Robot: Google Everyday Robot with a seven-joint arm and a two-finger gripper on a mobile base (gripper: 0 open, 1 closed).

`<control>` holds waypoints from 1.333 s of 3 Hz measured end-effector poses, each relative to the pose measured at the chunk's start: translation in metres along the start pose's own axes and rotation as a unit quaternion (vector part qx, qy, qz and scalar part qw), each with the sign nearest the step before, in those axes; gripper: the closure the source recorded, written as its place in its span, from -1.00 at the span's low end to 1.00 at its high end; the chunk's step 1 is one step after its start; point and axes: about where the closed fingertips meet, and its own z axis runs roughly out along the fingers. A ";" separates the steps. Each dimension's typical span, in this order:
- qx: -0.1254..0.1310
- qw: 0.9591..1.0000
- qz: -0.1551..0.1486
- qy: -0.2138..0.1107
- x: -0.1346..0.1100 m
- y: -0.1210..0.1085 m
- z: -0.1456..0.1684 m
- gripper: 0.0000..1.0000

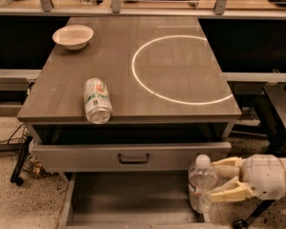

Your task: Place water bottle into middle drawer

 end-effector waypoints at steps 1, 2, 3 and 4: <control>0.013 1.000 0.009 0.010 0.035 0.007 0.039 1.00; 0.017 1.000 0.012 0.012 0.038 0.006 0.042 1.00; 0.016 0.999 -0.009 -0.030 0.045 0.003 0.064 1.00; 0.016 0.997 -0.043 -0.070 0.063 -0.007 0.106 1.00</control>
Offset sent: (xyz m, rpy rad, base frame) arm -0.0040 0.0213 -0.0325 -0.0140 0.0086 -0.0172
